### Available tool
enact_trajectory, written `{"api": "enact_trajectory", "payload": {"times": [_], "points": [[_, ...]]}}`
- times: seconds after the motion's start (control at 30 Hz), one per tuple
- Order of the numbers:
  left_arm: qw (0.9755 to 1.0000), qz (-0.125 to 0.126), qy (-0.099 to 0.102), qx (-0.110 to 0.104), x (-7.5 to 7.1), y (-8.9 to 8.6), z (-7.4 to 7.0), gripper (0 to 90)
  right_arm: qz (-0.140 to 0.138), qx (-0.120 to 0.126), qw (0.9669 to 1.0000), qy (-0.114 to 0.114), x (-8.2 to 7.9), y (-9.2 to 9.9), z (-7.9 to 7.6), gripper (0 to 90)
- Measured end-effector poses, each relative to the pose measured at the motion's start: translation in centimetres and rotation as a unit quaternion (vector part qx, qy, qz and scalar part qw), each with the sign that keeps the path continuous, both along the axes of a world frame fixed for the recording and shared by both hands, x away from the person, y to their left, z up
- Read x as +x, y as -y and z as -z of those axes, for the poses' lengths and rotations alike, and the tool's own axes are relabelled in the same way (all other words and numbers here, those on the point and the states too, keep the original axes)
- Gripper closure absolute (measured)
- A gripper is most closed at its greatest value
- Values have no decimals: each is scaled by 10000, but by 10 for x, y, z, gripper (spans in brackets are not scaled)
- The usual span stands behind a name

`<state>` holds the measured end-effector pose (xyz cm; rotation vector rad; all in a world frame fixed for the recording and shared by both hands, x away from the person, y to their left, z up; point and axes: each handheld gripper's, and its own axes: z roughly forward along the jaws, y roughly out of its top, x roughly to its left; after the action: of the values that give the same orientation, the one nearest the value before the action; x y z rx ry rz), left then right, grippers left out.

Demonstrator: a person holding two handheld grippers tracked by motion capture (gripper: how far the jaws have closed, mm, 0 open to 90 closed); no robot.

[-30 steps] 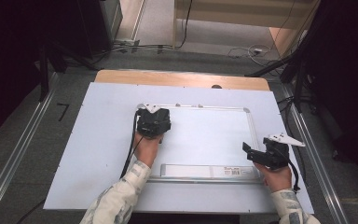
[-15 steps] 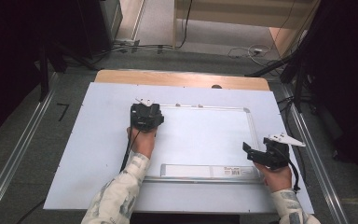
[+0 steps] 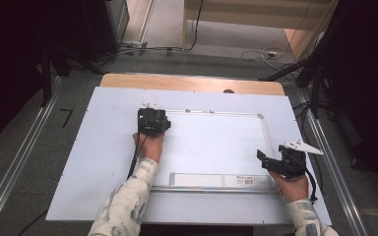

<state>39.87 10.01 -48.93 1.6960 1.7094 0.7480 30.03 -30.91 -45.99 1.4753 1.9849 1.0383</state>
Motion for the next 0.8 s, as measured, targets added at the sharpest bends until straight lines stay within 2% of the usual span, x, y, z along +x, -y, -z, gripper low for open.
{"api": "enact_trajectory", "payload": {"times": [0.07, 0.2, 0.33, 0.4, 0.6, 0.8], "points": [[10000, 7, 23, 48, 0, 1, 0, 406, 4, -3, 10000, -5, 0, 0, 0, 116], [10000, 39, 42, -11, 0, 0, -1, 401, 3, -1, 10000, -11, 0, 0, 0, 116], [9998, 137, 151, -57, -5, 2, -8, 327, 3, -6, 10000, -5, 0, 0, 0, 116], [9996, 210, 143, -79, -8, 2, -11, 299, 4, -4, 10000, -6, 0, 0, 0, 116], [9981, 371, 299, -393, -22, -5, -21, 287, -12, -17, 10000, 2, -1, 0, 0, 115], [9956, 606, 434, -561, -37, -11, -33, 266, 2, -29, 10000, 3, -1, -1, 0, 116]]}}
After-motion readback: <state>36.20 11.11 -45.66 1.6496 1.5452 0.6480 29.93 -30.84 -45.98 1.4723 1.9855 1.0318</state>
